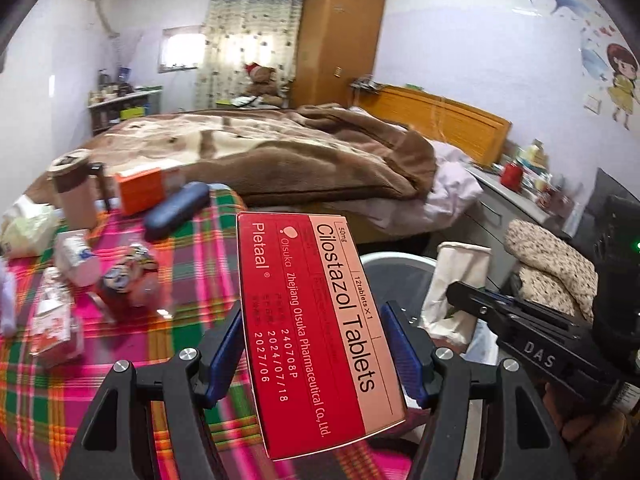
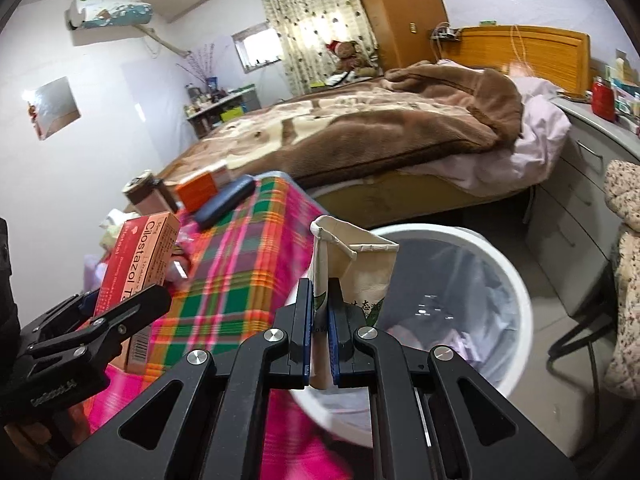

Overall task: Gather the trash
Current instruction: 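Carry the red box and paper bag over the bin and open both tools, then withdraw both tools from the bin back toward the table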

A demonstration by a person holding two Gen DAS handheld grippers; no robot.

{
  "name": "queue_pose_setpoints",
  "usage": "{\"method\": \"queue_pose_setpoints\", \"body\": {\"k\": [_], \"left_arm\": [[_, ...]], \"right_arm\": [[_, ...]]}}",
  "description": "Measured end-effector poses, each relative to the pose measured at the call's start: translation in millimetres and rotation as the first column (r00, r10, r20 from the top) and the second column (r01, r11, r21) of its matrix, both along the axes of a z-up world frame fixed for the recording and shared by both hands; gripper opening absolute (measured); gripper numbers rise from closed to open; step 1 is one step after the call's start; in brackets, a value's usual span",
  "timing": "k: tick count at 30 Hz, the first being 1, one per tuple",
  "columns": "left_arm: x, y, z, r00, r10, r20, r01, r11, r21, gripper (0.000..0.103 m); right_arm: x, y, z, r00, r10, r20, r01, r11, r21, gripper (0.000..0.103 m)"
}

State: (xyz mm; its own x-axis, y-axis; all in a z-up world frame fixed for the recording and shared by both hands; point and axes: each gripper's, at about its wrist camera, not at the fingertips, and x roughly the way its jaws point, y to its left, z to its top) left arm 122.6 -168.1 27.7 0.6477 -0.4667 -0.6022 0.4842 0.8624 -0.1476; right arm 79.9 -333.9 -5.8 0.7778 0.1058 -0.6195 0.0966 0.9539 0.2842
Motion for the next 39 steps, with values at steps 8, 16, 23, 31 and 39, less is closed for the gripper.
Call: {"method": "queue_pose_setpoints", "body": {"k": [8, 16, 23, 31, 39], "left_arm": [[6.4, -46.2, -21.8, 0.995, -0.085, -0.043, 0.086, 0.996, 0.016, 0.067], [19.1, -71.6, -33.8, 0.99, -0.112, -0.088, 0.115, 0.993, 0.022, 0.068], [26.3, -76.2, -40.0, 0.985, -0.118, -0.123, 0.117, 0.993, -0.013, 0.068], [24.8, -62.1, -33.1, 0.989, -0.1, -0.108, 0.098, 0.995, -0.023, 0.072], [24.3, -31.4, -22.9, 0.995, -0.045, -0.087, 0.042, 0.999, -0.029, 0.073]], "right_arm": [[5.4, -26.8, -20.4, 0.998, -0.035, -0.061, 0.034, 0.999, -0.011, 0.007], [9.5, -40.3, -30.0, 0.992, -0.068, -0.104, 0.064, 0.997, -0.033, 0.008], [8.2, -47.7, -33.2, 0.987, -0.098, -0.124, 0.096, 0.995, -0.029, 0.015], [6.9, -46.8, -28.4, 0.989, -0.104, -0.107, 0.102, 0.995, -0.023, 0.043], [6.6, -30.2, -15.2, 0.994, -0.085, -0.069, 0.084, 0.996, -0.025, 0.043]]}}
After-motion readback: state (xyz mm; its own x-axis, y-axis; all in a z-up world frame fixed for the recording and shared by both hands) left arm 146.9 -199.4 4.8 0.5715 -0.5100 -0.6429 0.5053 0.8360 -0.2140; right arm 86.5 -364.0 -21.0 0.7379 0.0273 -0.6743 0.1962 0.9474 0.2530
